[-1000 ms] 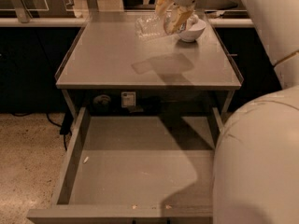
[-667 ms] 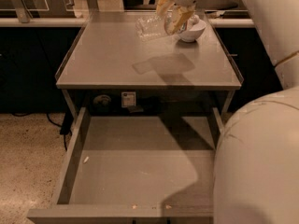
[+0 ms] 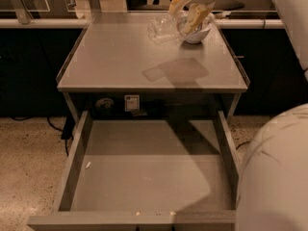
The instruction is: Place water bottle into top drawer
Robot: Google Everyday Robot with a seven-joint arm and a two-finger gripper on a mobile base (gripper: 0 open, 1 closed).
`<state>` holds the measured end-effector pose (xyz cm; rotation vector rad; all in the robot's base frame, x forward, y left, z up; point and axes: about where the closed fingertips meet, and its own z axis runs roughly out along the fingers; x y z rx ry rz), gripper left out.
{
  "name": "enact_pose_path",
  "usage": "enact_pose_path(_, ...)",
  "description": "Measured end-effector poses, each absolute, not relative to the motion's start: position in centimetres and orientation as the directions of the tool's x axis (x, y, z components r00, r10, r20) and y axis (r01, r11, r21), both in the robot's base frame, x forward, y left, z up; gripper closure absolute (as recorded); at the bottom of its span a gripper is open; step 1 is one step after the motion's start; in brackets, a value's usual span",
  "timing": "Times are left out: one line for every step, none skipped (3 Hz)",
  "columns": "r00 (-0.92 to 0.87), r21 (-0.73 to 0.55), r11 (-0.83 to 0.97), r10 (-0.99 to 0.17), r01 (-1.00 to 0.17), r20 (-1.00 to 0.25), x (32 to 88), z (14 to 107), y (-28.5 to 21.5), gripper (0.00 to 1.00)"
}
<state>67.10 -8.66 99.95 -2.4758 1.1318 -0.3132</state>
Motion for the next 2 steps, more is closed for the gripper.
enact_pose_path(0.657,-0.438,-0.606,-0.752,-0.664,0.045,63.5,101.9,-11.1,1.00)
enact_pose_path(0.679,-0.453,-0.625,-0.732,-0.636,0.056,57.4,105.6,-13.6,1.00)
